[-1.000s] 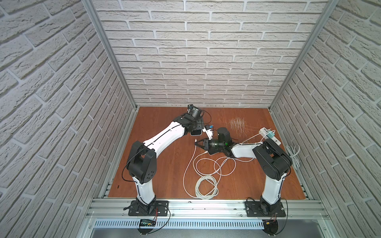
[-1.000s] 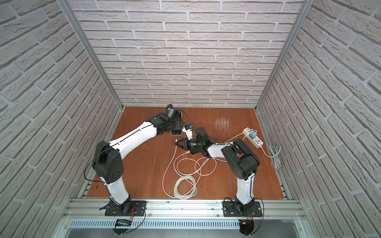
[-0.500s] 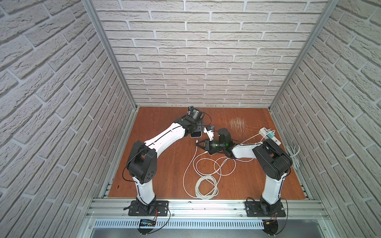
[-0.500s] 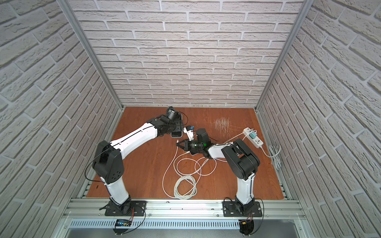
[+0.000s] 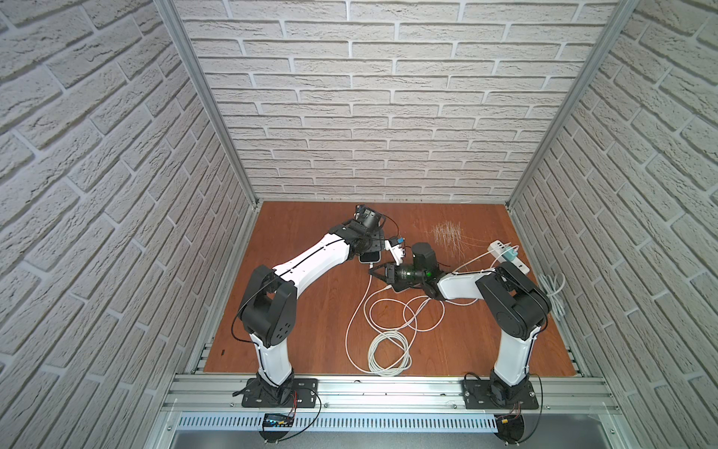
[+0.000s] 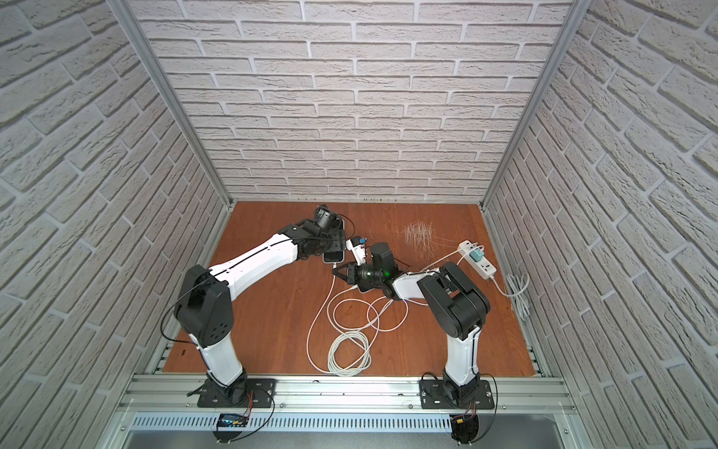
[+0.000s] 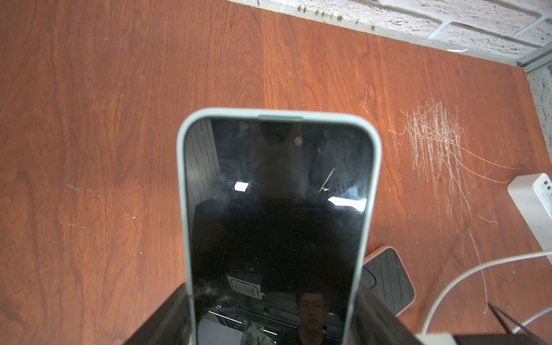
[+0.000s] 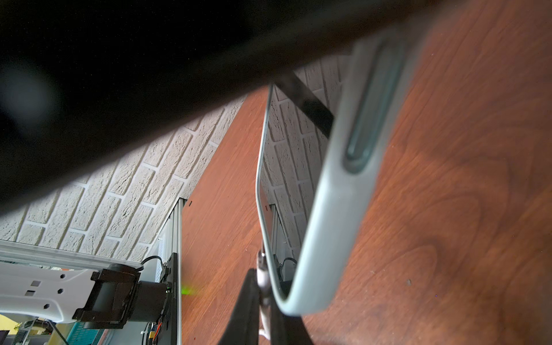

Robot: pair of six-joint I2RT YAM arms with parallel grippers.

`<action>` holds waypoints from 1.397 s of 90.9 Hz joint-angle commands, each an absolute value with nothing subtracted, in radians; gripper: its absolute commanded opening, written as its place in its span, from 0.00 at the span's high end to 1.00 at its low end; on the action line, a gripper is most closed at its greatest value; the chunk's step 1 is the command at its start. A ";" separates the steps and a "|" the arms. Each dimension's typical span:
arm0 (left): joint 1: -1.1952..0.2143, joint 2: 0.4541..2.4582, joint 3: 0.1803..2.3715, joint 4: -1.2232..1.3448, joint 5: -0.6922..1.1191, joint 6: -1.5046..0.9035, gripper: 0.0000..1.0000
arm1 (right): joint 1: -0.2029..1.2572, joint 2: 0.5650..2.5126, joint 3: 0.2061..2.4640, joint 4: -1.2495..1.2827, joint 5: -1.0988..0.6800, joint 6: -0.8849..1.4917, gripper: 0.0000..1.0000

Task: Plug the charging cable into the phone
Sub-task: Insert the charging cable into the phone.

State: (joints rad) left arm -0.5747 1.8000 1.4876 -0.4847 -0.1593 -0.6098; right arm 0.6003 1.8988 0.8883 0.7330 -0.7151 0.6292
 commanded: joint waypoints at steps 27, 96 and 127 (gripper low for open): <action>-0.587 1.749 1.472 -0.442 -0.126 -0.610 0.76 | 0.597 1.864 0.896 0.804 -0.721 0.622 0.96; -0.587 1.721 1.447 -0.416 -0.083 -0.626 0.76 | 0.594 1.869 0.897 0.797 -0.719 0.625 0.96; -0.590 1.717 1.428 -0.402 -0.050 -0.638 0.76 | 0.589 1.872 0.896 0.811 -0.718 0.637 0.96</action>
State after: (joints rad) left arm -0.5747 1.7603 1.4387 -0.4370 -0.1089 -0.6296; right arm 0.5934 1.8988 0.8883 0.7334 -0.7265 0.6388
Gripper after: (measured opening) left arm 0.792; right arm 0.121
